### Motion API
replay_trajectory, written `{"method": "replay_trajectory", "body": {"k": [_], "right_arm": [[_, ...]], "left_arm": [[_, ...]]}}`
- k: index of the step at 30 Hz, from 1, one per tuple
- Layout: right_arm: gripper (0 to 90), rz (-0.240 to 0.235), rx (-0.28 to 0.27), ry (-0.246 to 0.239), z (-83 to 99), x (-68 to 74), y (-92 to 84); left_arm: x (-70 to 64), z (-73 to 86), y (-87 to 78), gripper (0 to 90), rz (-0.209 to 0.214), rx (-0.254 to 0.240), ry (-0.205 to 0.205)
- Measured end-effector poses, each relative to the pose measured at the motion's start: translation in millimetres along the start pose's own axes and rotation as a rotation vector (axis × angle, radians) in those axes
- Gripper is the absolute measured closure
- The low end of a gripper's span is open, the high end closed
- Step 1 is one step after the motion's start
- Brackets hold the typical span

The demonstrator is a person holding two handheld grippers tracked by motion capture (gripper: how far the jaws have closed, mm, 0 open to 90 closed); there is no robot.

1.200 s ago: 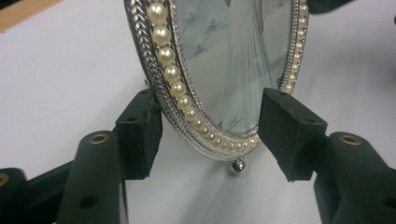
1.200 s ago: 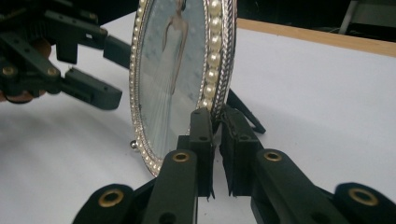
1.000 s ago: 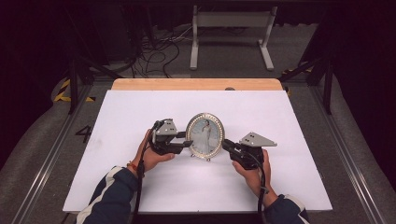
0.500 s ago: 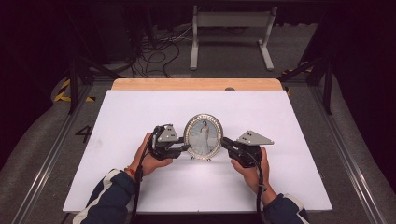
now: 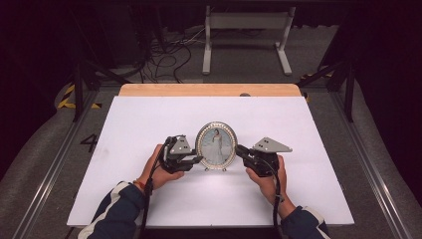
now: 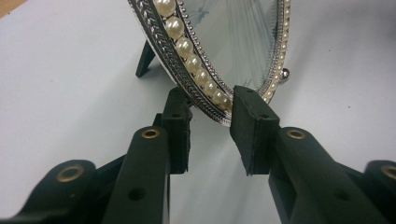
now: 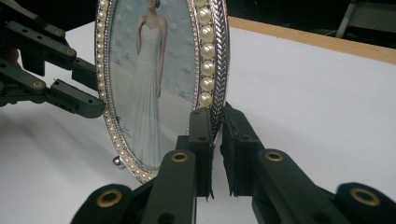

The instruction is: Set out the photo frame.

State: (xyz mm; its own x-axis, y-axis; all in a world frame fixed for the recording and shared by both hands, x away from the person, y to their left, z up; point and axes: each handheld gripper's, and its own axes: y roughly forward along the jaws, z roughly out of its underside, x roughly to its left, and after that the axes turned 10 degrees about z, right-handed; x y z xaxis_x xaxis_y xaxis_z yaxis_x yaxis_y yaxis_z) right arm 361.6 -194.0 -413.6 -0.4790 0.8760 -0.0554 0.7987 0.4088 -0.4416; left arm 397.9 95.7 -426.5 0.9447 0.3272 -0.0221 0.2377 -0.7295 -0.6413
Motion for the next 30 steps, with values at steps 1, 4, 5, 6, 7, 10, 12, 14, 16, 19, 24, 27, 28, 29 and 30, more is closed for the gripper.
{"method": "replay_trajectory", "body": {"k": [1, 4, 5, 6, 7, 10, 12, 14, 16, 19, 24, 27, 28, 29, 30], "right_arm": [[81.0, 0.0, 0.0, -0.003, 0.4, -0.2, -0.2], [79.6, -0.002, 0.003, -0.018, 0.8, -1.2, -1.7], [78.9, -0.001, 0.001, -0.015, 0.8, -2.1, -2.2], [78.0, 0.003, 0.0, -0.018, 0.8, -3.2, -2.8], [77.0, 0.005, 0.002, -0.021, 0.9, -4.0, -3.6], [74.4, 0.01, 0.005, -0.041, 1.6, -6.4, -5.7], [70.5, 0.018, 0.012, -0.064, 2.0, -7.2, -6.6], [65.0, 0.018, 0.014, -0.075, 2.3, -8.2, -7.4], [56.7, 0.001, 0.025, -0.071, 2.0, -9.7, -8.3], [48.7, 0.007, 0.035, -0.095, 1.8, -9.8, -11.4], [35.0, 0.006, 0.061, -0.121, 2.3, -9.1, -11.4], [28.0, 0.009, 0.074, -0.147, 3.3, -9.2, -10.8], [25.5, 0.005, 0.078, -0.149, 3.4, -9.1, -10.5], [22.9, -0.01, 0.081, -0.155, 3.7, -9.7, -9.6], [21.3, -0.023, 0.082, -0.154, 3.9, -10.0, -9.0]], "left_arm": [[0.2, 0.2, -0.2, 65.3, -0.003, -0.001, -0.004], [1.2, 1.7, -0.7, 62.9, -0.008, -0.003, -0.011], [1.4, 2.3, -1.2, 62.2, -0.012, -0.006, -0.013], [1.6, 2.9, -1.8, 61.7, -0.013, -0.01, -0.013], [1.5, 3.2, -2.7, 60.8, -0.017, -0.013, -0.013], [0.3, 4.4, -5.2, 58.1, -0.032, -0.023, -0.006], [-0.7, 5.5, -6.8, 54.8, -0.035, -0.031, -0.002], [-1.3, 6.3, -8.6, 52.2, -0.051, -0.036, 0.003], [-1.8, 6.6, -9.8, 46.4, -0.069, -0.034, 0.001], [-2.1, 6.7, -11.2, 37.7, -0.087, -0.024, 0.008], [-3.0, 7.8, -10.7, 25.7, -0.092, 0.002, 0.017], [-7.1, 8.2, -11.0, 19.4, -0.109, 0.025, 0.042], [-8.0, 9.2, -11.9, 17.9, -0.106, 0.024, 0.04], [-8.2, 10.1, -12.6, 16.4, -0.098, 0.023, 0.032], [-8.4, 11.0, -12.8, 14.5, -0.094, 0.02, 0.026]]}}
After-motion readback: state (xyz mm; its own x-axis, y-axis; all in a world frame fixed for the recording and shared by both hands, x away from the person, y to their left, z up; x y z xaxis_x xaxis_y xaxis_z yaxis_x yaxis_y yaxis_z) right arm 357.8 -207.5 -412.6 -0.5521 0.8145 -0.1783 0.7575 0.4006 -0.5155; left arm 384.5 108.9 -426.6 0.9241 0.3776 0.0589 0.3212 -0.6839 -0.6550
